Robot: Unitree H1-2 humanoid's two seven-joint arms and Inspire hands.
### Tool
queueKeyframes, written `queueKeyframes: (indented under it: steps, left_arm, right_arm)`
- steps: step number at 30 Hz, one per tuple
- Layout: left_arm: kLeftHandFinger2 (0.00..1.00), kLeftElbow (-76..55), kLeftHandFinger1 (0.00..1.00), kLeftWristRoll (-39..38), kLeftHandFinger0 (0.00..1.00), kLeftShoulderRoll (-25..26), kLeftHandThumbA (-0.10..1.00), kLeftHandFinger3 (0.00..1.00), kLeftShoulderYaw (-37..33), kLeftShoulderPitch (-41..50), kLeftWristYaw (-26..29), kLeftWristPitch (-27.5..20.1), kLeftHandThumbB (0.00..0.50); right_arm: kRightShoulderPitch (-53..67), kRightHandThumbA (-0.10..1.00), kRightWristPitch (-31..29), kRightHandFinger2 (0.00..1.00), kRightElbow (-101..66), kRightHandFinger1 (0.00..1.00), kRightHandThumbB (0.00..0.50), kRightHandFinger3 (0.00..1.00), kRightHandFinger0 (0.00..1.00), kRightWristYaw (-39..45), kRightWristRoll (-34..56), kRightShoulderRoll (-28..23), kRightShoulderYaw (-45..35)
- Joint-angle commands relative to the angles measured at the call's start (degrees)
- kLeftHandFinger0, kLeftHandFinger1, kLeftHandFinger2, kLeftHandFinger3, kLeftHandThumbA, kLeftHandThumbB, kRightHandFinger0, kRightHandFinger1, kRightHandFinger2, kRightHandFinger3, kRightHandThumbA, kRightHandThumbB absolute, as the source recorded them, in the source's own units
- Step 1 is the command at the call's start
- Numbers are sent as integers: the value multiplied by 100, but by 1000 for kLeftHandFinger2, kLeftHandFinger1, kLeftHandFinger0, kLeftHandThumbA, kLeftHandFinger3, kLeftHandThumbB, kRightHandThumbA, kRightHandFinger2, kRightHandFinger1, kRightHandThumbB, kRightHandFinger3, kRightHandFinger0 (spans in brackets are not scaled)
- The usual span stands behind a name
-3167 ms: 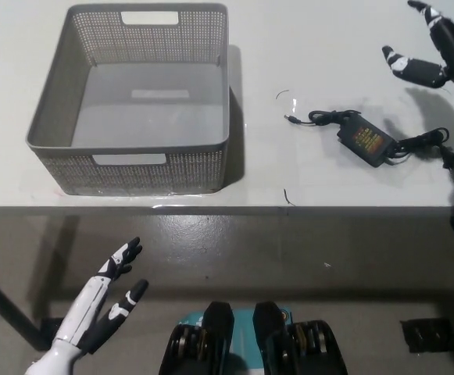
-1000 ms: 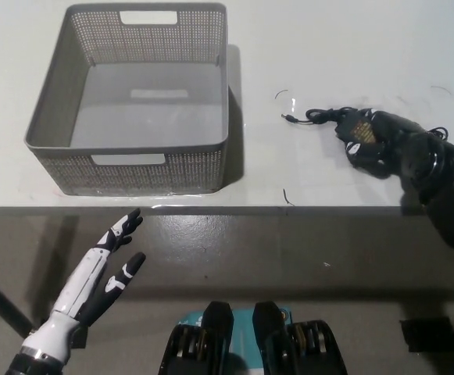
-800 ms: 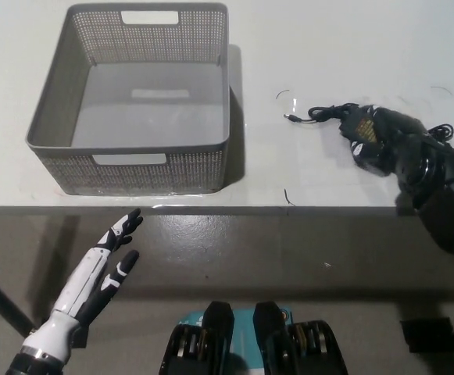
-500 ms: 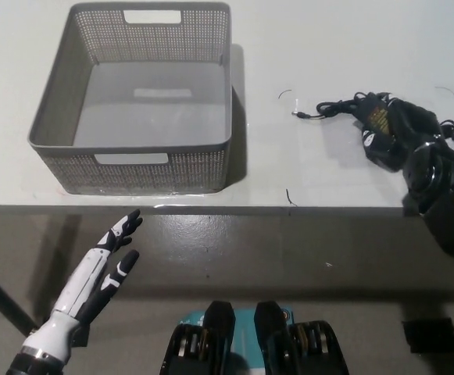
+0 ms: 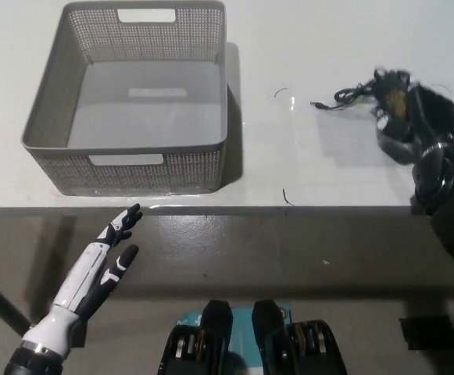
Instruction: Use the right hand to pick up a black power cord and place it into a container on the left hand side
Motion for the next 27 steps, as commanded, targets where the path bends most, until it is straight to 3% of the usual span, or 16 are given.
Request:
queueKeyframes:
  steps: [1,2,3,7,9,13,16,18,19,20,21,24,27]
  left_arm:
    - [1000,-136,1000,-52,1000,167,1000,1000,84,-97,-60,-143,120]
    - [1000,-135,1000,-59,1000,157,1000,1000,84,-81,-55,-159,115]
    - [1000,-131,1000,-69,1000,149,1000,1000,84,-70,-54,-157,116]
    - [1000,-130,1000,-56,1000,164,1000,1000,78,-31,-56,-186,115]
    - [1000,-145,1000,-14,1000,176,1000,1000,66,-5,-58,-166,113]
    - [1000,-174,1000,22,1000,212,1000,1000,56,65,-74,-168,113]
    - [1000,-213,1000,16,1000,213,1000,1000,51,148,-84,-157,109]
    - [1000,-217,1000,-21,1000,198,991,1000,63,158,-82,-132,109]
    - [1000,-211,1000,-69,1000,192,968,1000,70,158,-90,-145,103]
    - [1000,-215,1000,-118,1000,185,954,1000,68,171,-112,-139,97]
    - [1000,-193,1000,-178,1000,168,949,1000,56,173,-139,-138,105]
    - [1000,-159,1000,-185,1000,173,935,1000,49,174,-149,-126,112]
    - [1000,-161,1000,-62,1000,160,960,1000,9,156,-142,-90,122]
  right_arm:
    - [-718,-100,-324,800,-1175,279,149,826,0,-747,-214,-97,-139]
    - [-752,-100,-294,750,-1645,239,174,723,0,-787,-334,-103,-132]
    - [-748,-100,-221,734,-1924,224,192,688,0,-711,-352,-103,-151]
    - [-842,-100,156,769,-3053,261,154,802,0,-293,-394,-50,-242]
    - [-978,-100,295,789,-3525,317,193,812,0,-98,-465,-23,-230]
    - [-1288,-100,403,775,-3846,308,201,757,0,43,-553,118,-174]
    - [-1519,-100,400,747,-3899,340,207,859,0,166,-545,292,-117]
    - [-1696,-100,345,728,-3845,336,213,848,0,230,-542,417,-62]
    - [-1760,-100,297,801,-3802,388,206,877,42,211,-555,473,-41]
    - [-1800,-100,280,751,-3790,315,209,821,8,199,-570,531,-19]
    - [-1943,-100,307,703,-3753,246,244,770,0,241,-614,713,50]
    - [-2159,-100,330,709,-3647,238,241,760,0,329,-619,976,125]
    - [-2361,-100,351,665,-3404,138,262,672,0,277,-725,1296,240]
